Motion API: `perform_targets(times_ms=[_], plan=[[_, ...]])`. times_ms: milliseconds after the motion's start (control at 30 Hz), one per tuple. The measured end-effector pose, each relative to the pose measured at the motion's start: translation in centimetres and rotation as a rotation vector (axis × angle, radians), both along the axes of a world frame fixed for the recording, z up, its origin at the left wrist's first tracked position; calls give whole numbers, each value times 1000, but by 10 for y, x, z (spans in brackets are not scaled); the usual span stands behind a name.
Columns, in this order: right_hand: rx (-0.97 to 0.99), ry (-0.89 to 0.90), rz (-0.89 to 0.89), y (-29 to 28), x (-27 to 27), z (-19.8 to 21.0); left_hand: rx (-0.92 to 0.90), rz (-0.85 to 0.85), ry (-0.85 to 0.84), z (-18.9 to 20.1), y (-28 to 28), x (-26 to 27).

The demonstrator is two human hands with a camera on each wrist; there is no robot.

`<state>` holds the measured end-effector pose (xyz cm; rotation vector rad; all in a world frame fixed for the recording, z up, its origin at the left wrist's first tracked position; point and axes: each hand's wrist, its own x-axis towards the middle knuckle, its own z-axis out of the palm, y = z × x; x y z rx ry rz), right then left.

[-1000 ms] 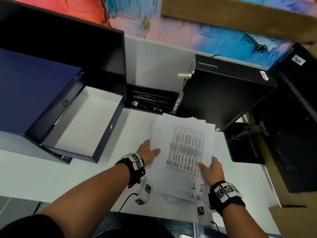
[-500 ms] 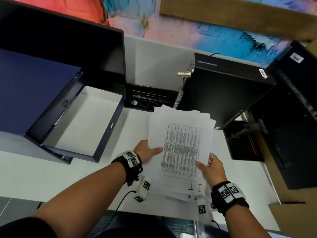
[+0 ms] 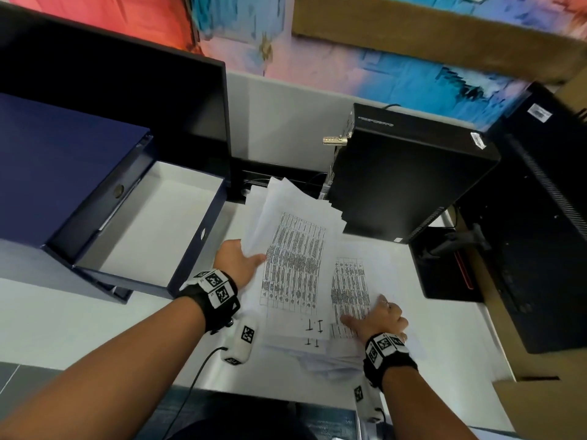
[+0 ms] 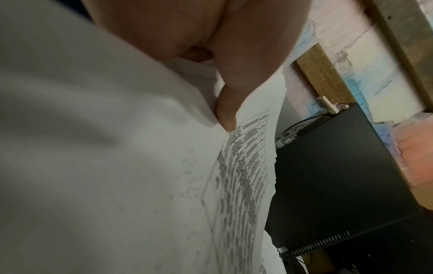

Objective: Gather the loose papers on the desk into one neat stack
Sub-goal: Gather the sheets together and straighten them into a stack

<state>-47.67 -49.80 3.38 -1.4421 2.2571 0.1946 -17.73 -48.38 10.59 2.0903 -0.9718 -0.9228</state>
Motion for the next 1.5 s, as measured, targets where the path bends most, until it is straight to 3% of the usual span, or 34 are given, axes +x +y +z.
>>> perform_targets(times_ms=[333,500,733,1133,1333,1500], plan=[[63,43,-99,-17,-2,8,100,21,17,5,8,3],[-32,-201,-181,-13,-2,11,146,25,17,-6,7,2],[-147,-291,-182,-15,-9,25,201,-9,-12,-19,9,3],[-659,-254,127,-41,-11,150,334,-40,-109,-41,14,4],[-802,-462,150,-45,-8,204,334,-50,-94,-44,16,2],[-648,-702,18,-52,2,166,279,-78,50,-48,15,3]])
